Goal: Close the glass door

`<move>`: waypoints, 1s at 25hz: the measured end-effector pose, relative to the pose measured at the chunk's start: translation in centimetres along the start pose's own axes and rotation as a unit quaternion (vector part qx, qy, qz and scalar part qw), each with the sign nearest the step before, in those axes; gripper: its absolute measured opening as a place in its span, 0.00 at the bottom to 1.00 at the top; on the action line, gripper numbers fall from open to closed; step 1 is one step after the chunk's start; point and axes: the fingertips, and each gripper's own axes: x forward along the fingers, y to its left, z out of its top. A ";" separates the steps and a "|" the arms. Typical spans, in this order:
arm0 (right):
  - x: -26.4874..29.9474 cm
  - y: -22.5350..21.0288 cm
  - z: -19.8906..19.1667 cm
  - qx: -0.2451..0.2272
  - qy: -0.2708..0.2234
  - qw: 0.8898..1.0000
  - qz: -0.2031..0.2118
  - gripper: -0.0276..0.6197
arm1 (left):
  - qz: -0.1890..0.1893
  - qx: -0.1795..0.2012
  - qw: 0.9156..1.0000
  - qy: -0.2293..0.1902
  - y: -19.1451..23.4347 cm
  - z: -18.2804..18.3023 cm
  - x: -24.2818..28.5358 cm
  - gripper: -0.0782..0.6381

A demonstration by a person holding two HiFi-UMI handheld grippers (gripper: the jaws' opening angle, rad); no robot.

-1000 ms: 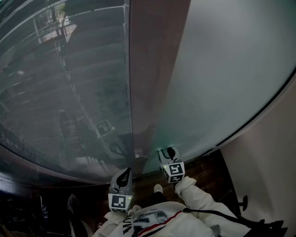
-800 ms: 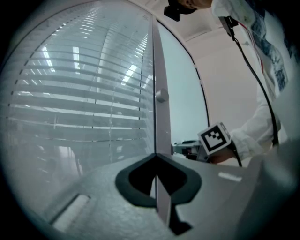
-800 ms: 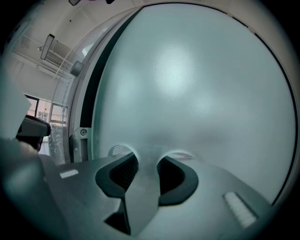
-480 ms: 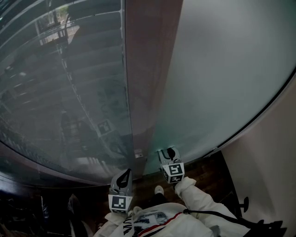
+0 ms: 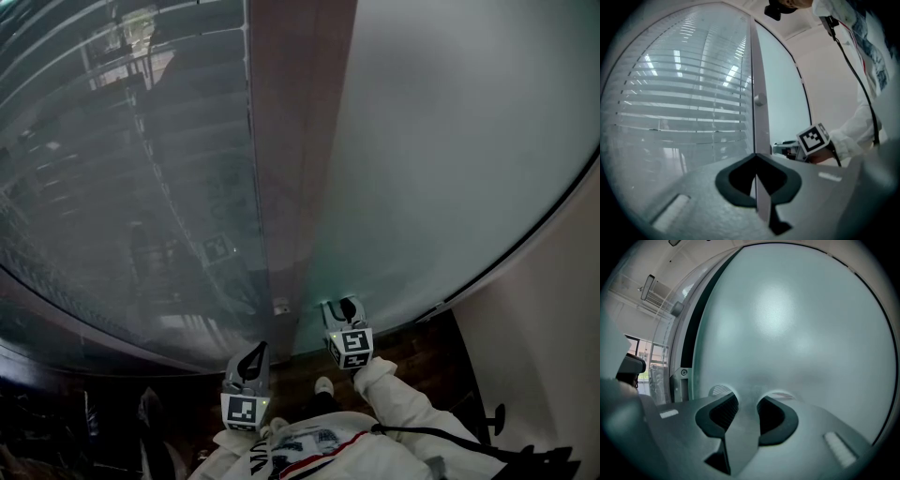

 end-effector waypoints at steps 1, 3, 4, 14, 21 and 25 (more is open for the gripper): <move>0.0 0.1 0.1 0.000 -0.001 1.000 0.001 0.24 | 0.002 0.002 1.000 -0.001 0.0 -0.1 -0.1 0.11; 0.0 0.1 0.2 0.000 -0.002 1.000 0.001 0.24 | 0.006 0.006 1.000 -0.002 0.0 0.0 -0.4 0.11; 0.0 0.1 0.2 0.000 -0.002 1.000 -0.001 0.24 | 0.007 0.008 1.000 -0.001 0.0 0.1 -0.7 0.11; 0.2 -0.5 -0.8 -0.002 0.004 1.000 -0.002 0.24 | 0.027 0.020 0.999 0.009 -0.1 0.0 -6.3 0.11; -6.2 -0.8 -1.6 0.012 0.025 0.999 -0.027 0.36 | 0.016 0.004 0.999 0.039 -1.4 -3.3 -12.1 0.11; -13.4 2.5 -2.2 0.006 0.043 0.999 -0.009 0.06 | -0.011 -0.002 0.999 0.047 -2.9 -4.8 -12.8 0.11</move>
